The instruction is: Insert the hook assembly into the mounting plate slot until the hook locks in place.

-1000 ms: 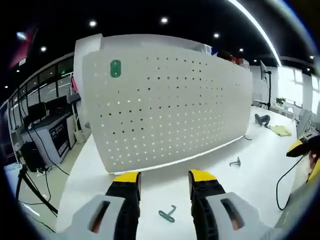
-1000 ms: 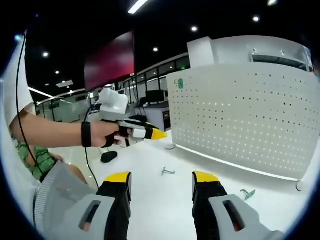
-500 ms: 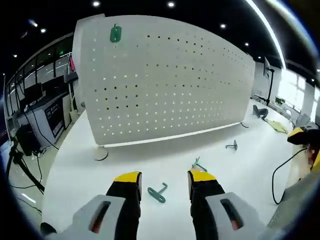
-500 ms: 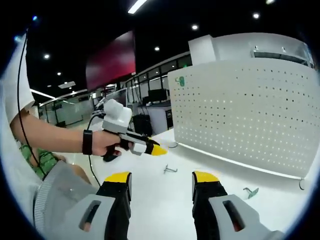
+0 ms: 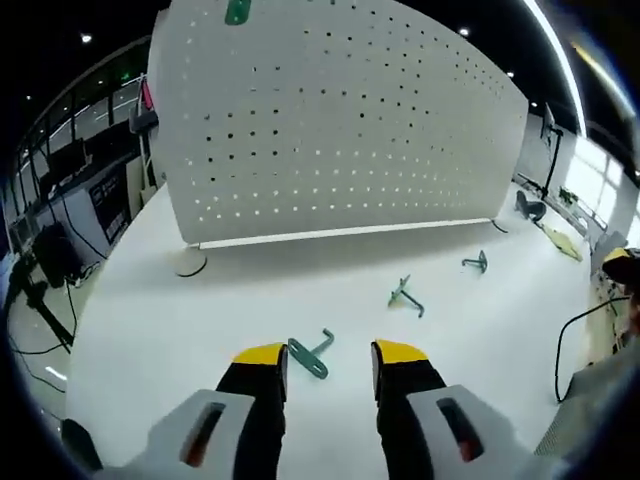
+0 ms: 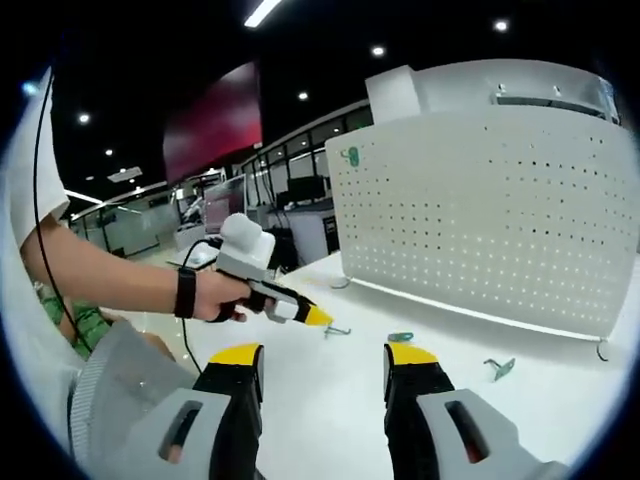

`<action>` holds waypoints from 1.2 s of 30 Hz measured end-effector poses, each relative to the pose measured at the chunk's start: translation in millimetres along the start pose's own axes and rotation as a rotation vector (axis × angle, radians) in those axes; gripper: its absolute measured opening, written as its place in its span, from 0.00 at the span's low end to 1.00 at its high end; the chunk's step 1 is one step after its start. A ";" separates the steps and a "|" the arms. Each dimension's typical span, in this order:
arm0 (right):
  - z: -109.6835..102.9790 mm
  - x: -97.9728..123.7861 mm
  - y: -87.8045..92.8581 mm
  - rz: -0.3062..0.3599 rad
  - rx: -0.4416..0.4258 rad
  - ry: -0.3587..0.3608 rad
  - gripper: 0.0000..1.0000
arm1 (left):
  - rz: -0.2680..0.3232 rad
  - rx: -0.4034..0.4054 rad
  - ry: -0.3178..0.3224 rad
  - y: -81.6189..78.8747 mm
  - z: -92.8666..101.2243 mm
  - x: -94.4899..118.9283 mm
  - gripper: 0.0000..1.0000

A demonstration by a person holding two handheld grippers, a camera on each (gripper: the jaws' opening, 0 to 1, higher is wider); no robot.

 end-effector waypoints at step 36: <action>17.9 9.9 12.4 0.003 -0.073 0.072 0.48 | -0.113 0.079 -0.049 27.9 -5.5 -37.3 0.11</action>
Point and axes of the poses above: the point that each gripper's makers call its tool centre point, and the gripper's own axes: x roughly backward along the fingers, z roughly to its right, y roughly out of its underside, the point moved 2 cm from there along x, roughly backward along the fingers, and after that the axes turned 11 degrees about -z, right-handed, at the moved point
